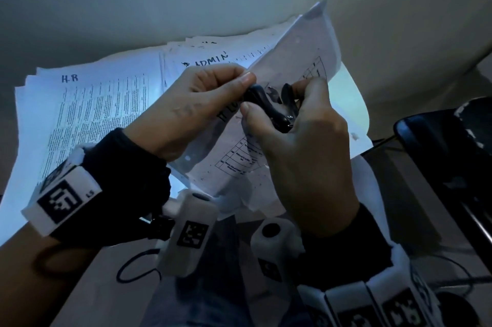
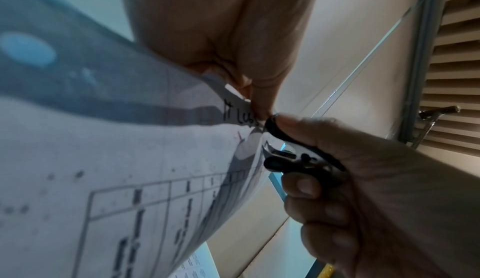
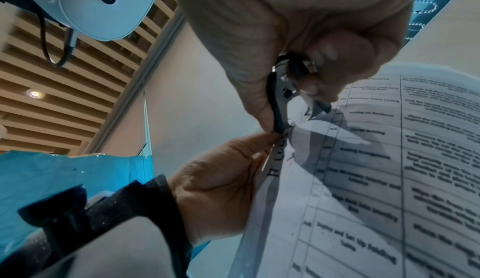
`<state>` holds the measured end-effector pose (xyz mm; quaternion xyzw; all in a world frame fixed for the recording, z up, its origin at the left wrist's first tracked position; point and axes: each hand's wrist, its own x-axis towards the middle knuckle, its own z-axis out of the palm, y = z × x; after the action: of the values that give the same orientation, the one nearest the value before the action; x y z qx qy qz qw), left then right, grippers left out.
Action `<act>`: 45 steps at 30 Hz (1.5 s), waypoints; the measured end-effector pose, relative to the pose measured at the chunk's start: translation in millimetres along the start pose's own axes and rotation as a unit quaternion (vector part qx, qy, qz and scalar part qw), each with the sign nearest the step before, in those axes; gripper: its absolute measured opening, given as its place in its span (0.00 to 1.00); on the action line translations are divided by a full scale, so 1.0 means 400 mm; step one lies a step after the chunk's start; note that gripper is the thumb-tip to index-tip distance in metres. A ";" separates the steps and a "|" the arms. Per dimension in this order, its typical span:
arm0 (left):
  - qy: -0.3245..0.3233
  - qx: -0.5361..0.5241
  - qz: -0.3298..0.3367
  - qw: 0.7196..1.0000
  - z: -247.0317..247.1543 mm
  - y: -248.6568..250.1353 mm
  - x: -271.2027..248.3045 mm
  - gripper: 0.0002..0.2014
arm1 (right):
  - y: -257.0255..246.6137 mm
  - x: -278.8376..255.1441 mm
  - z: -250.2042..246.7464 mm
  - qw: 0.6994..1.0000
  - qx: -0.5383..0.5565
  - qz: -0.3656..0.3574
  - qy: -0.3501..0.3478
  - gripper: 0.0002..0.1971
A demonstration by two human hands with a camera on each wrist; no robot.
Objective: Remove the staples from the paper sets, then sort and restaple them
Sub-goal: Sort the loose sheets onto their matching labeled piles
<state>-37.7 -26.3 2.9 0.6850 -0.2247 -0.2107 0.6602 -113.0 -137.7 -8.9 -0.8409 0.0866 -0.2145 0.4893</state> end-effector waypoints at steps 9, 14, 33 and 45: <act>-0.002 0.000 -0.005 1.000 0.001 -0.002 0.003 0.11 | -0.008 -0.001 0.000 0.999 0.036 0.002 -0.015 0.21; -0.005 -0.001 0.001 1.000 -0.008 -0.014 0.000 0.12 | 0.000 0.004 -0.005 0.997 0.068 -0.004 -0.030 0.21; 0.000 0.032 0.023 0.999 -0.005 -0.026 -0.004 0.15 | 0.021 0.013 -0.008 0.985 0.169 0.042 -0.007 0.14; 0.036 0.016 0.013 0.999 0.017 -0.017 -0.007 0.13 | 0.030 0.013 -0.003 0.969 0.234 0.074 -0.001 0.09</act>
<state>-43.9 -29.9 -4.2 0.6999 -0.2130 -0.1740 0.6591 -108.1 -146.4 -17.3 -0.6946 0.0953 -0.1914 0.6869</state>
